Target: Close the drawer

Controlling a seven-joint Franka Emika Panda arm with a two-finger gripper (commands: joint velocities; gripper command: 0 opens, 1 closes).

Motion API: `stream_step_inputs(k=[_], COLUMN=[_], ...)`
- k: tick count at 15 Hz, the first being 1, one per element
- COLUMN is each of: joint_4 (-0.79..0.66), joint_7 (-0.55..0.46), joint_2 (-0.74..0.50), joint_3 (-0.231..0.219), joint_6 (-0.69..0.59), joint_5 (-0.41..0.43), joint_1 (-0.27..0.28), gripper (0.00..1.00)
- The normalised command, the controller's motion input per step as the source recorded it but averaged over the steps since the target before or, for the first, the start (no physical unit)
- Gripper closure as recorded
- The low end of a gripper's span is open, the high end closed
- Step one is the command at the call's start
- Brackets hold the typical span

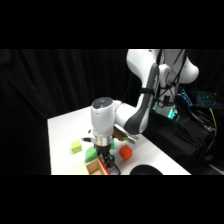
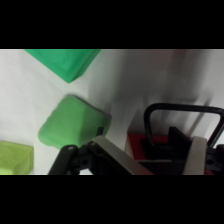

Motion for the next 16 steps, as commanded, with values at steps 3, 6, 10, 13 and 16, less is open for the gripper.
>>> stream_step_inputs(k=[3,6,10,13,16], joint_4=[0.62,0.64,0.63,0.67,0.55], joint_7=[0.17,0.13,0.10,0.08,0.05], joint_2=[0.21,0.28,0.30,0.30,0.12], joint_3=[-0.074,-0.050,-0.054,-0.056,-0.016], joint_6=[-0.30,-0.28,-0.25,-0.29,-0.47], joint_5=[-0.131,-0.131,-0.145,-0.140,-0.089], joint_1=[0.150,0.087,0.058,0.054,0.026], gripper=[0.00,0.00,0.00,0.00,0.00])
